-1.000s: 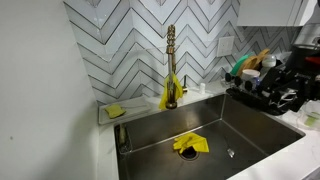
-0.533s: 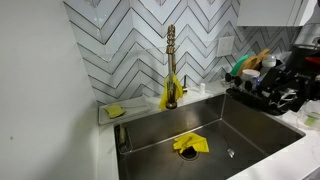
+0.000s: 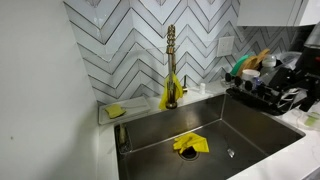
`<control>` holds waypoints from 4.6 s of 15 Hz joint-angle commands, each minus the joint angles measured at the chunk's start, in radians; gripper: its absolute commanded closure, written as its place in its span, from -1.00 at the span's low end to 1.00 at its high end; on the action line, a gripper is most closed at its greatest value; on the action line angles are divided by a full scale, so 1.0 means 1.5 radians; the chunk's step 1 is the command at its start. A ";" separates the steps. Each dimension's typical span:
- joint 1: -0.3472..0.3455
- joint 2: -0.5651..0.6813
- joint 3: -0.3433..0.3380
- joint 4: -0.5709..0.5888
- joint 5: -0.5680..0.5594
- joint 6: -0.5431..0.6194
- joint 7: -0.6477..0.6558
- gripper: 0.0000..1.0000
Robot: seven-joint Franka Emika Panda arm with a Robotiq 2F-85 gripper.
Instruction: Pour the contents of the lunchbox onto the counter, pick up the green spoon and put it in the drying rack
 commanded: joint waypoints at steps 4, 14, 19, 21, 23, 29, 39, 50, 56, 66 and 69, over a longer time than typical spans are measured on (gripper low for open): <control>-0.092 0.002 -0.051 0.001 -0.148 0.003 -0.077 -1.00; -0.137 0.012 -0.104 0.001 -0.226 0.051 -0.127 -1.00; -0.167 0.069 -0.128 0.030 -0.244 0.097 -0.119 -1.00; -0.178 0.100 -0.143 0.046 -0.243 0.124 -0.133 -1.00; -0.185 0.134 -0.158 0.062 -0.238 0.163 -0.152 -1.00; -0.205 0.236 -0.174 0.116 -0.239 0.263 -0.171 -1.00; -0.214 0.351 -0.164 0.207 -0.150 0.276 -0.285 -1.00; -0.231 0.431 -0.127 0.273 -0.101 0.254 -0.373 0.09; -0.233 0.397 -0.126 0.238 -0.144 0.259 -0.371 0.98; -0.226 0.187 -0.143 0.089 -0.542 0.278 -0.012 0.93; -0.235 0.162 -0.117 0.079 -0.646 0.278 0.144 0.93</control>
